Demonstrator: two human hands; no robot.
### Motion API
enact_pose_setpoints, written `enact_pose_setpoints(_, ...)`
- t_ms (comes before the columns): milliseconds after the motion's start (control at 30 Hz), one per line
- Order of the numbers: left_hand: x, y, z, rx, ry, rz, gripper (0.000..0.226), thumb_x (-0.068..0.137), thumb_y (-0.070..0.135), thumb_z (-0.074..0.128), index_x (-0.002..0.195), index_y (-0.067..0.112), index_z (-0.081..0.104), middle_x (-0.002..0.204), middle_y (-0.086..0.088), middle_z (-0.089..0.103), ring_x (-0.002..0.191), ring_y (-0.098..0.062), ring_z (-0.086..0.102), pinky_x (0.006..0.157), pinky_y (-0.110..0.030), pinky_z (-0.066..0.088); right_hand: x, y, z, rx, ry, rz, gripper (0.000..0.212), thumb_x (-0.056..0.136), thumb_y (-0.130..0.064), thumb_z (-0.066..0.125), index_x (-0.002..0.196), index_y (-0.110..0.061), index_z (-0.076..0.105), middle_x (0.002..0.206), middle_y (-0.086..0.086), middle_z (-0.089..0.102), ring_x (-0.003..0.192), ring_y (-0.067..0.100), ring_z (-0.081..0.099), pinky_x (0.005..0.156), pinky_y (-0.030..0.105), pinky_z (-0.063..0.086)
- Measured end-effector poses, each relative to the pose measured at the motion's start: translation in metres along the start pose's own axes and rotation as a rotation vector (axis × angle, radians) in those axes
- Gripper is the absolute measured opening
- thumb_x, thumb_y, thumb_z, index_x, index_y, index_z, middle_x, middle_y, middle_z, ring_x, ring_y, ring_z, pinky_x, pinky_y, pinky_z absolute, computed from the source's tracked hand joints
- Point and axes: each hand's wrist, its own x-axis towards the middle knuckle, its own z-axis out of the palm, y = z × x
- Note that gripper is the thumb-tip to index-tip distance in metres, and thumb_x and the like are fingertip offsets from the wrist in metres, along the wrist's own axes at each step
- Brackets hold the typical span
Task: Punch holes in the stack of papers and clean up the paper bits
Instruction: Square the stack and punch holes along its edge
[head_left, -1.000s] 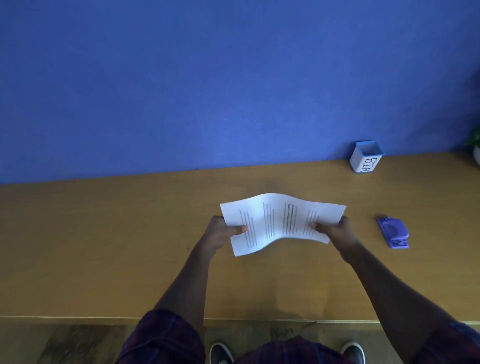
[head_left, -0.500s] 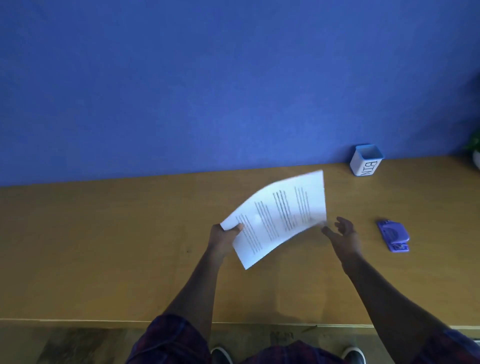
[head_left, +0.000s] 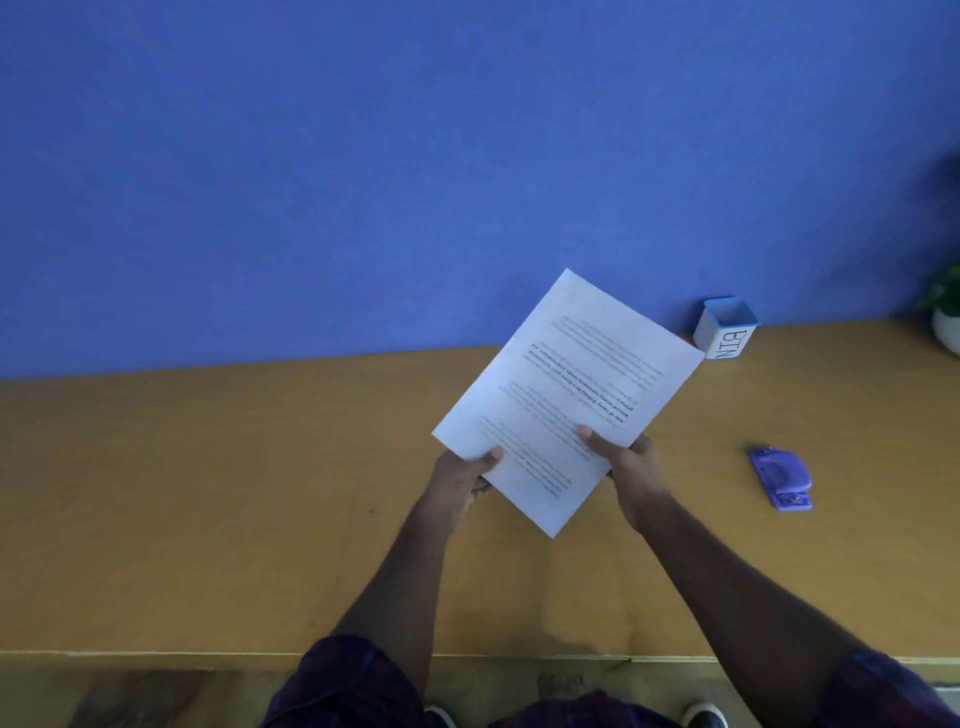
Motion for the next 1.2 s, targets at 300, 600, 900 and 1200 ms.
enact_pose_setpoints(300,-0.003,0.038,-0.009,0.349,-0.053,0.101,0.02,0.081,0.015,0.085,0.101,0.015,0.08,0.097,0.003,0.081,0.088,-0.013,0.074,0.071,-0.021,0.059,0.001,0.004,-0.017,-0.192,0.041,0.003,0.024,0.087,-0.001,0.073,0.099,-0.021,0.077,0.103,-0.004,0.079,0.093,0.013,0.076,0.068,0.022,0.059)
enact_pose_setpoints(600,-0.006,0.009,0.02,0.326,0.048,0.178,0.021,0.074,0.015,0.09,0.085,0.031,0.081,0.097,0.006,0.081,0.094,-0.015,0.077,0.081,-0.032,0.062,-0.008,0.006,-0.014,-0.265,0.062,-0.094,0.03,0.087,0.006,0.068,0.089,-0.023,0.079,0.092,-0.005,0.08,0.083,0.01,0.076,0.062,0.02,0.058)
enact_pose_setpoints(900,-0.011,-0.009,0.008,0.545,0.043,0.129,0.026,0.084,0.018,0.082,0.109,0.022,0.08,0.11,0.002,0.079,0.104,-0.019,0.074,0.095,-0.049,0.059,-0.016,0.019,-0.035,-0.469,0.049,-0.072,0.017,0.09,-0.015,0.074,0.092,-0.031,0.077,0.097,-0.01,0.08,0.087,0.002,0.075,0.065,0.014,0.056)
enact_pose_setpoints(1200,-0.018,-0.007,0.012,0.618,0.057,0.087,0.029,0.083,0.024,0.078,0.112,0.024,0.073,0.111,0.004,0.076,0.106,-0.019,0.07,0.096,-0.048,0.058,-0.008,0.029,-0.04,-0.705,0.084,0.016,0.006,0.088,-0.029,0.075,0.092,-0.025,0.077,0.078,-0.019,0.074,0.079,0.005,0.072,0.063,0.024,0.052)
